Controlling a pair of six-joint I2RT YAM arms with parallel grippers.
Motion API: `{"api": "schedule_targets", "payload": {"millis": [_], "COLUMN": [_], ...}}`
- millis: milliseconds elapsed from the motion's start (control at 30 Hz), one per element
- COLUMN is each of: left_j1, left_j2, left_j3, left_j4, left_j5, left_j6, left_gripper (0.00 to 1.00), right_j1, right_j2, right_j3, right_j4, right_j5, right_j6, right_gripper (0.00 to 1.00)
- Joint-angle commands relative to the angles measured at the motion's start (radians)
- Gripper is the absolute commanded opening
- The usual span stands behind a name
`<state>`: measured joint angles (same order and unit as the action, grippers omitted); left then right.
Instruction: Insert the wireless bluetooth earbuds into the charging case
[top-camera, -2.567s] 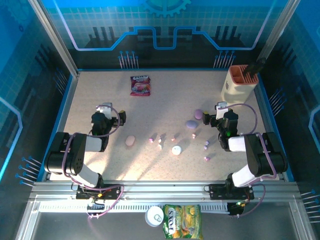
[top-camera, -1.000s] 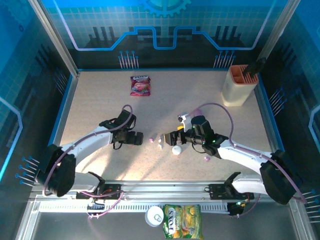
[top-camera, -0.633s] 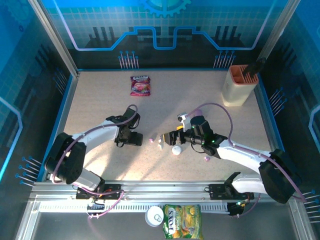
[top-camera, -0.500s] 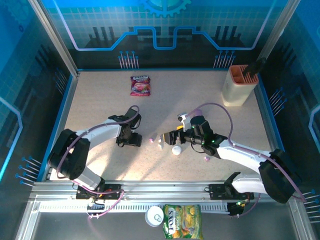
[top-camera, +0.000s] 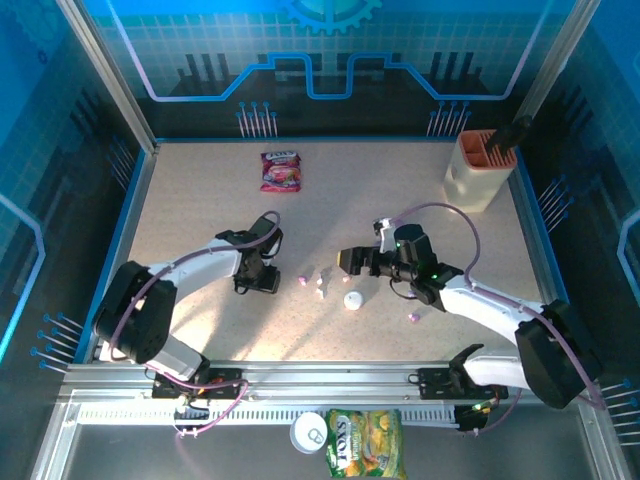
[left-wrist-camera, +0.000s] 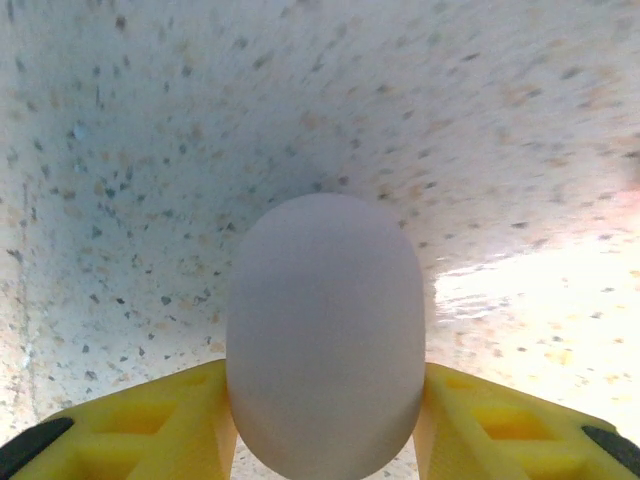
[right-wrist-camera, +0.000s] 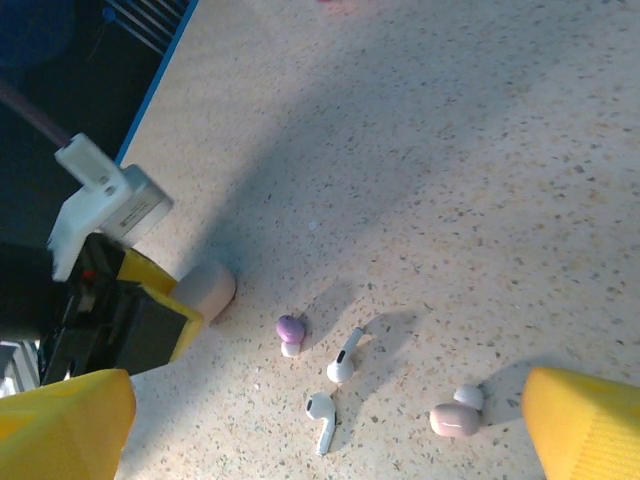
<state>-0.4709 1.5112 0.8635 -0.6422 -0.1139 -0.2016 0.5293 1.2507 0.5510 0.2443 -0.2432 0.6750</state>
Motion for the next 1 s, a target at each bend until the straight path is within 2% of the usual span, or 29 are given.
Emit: {"api": "schedule_targets", "payload": {"millis": [0, 167, 267, 433, 633, 800, 967], "left_j1": [-0.041, -0.078, -0.105, -0.145, -0.146, -0.148, -0.152], "left_j2": [-0.063, -0.089, -0.097, -0.166, -0.176, -0.208, -0.24], "left_j3": [0.029, 0.009, -0.01, -0.118, -0.147, -0.206, -0.248], "left_j4": [0.1, 0.281, 0.355, 0.558, 0.611, 0.73, 0.848], "left_j5": [0.036, 0.097, 0.121, 0.253, 0.302, 0.377, 0.434], "left_j6": [0.108, 0.211, 0.277, 0.402, 0.423, 0.43, 0.432], "left_gripper": [0.47, 0.39, 0.39, 0.39, 0.39, 0.39, 0.38], "right_j1": [-0.047, -0.066, -0.066, -0.066, -0.067, -0.082, -0.098], "right_j2": [0.008, 0.016, 0.012, 0.023, 0.035, 0.062, 0.129], "right_j3": [-0.002, 0.042, 0.068, 0.101, 0.108, 0.101, 0.063], "right_j4": [0.006, -0.055, -0.11, -0.165, -0.191, -0.131, 0.087], "right_j5": [-0.129, -0.224, -0.251, -0.303, -0.319, -0.393, -0.505], "right_j6": [0.096, 0.102, 0.094, 0.088, 0.113, 0.211, 0.422], "right_gripper": [1.0, 1.0, 0.99, 0.93, 0.92, 0.89, 0.83]}}
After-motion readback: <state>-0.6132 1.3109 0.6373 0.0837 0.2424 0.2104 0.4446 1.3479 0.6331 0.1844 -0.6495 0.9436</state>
